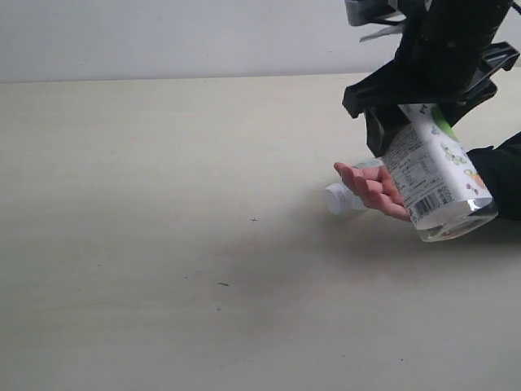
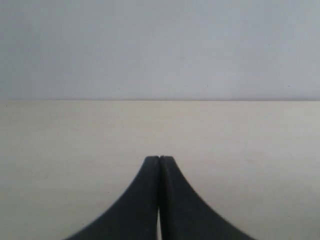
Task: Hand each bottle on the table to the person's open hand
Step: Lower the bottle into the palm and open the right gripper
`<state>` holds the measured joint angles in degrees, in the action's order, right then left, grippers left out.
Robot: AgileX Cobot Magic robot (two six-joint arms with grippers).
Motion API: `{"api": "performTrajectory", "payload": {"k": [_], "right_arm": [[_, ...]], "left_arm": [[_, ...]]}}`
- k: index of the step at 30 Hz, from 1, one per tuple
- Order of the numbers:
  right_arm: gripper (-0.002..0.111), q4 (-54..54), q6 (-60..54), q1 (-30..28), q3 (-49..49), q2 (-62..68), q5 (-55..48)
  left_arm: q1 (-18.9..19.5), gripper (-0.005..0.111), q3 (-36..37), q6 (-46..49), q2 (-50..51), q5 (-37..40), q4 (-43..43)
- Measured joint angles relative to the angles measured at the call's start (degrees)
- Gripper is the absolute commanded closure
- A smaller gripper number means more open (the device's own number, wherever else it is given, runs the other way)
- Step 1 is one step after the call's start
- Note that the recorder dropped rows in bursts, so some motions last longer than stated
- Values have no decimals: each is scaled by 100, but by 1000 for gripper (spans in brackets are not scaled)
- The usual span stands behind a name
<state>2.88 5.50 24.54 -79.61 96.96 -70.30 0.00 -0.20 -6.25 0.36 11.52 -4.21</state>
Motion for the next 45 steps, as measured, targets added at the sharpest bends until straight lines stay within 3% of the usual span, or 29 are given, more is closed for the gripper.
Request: {"api": "performTrajectory", "payload": {"k": [11, 32, 35, 45], "right_arm": [[108, 145, 38, -455, 0, 573, 11], [108, 27, -36, -469, 0, 932, 414], [98, 27, -36, -469, 0, 932, 476], [46, 27, -36, -469, 0, 932, 595]], "left_arm": [[0, 107, 0, 0, 0, 0, 0], [0, 107, 0, 0, 0, 0, 0], [0, 107, 0, 0, 0, 0, 0], [0, 107, 0, 0, 0, 0, 0]]}}
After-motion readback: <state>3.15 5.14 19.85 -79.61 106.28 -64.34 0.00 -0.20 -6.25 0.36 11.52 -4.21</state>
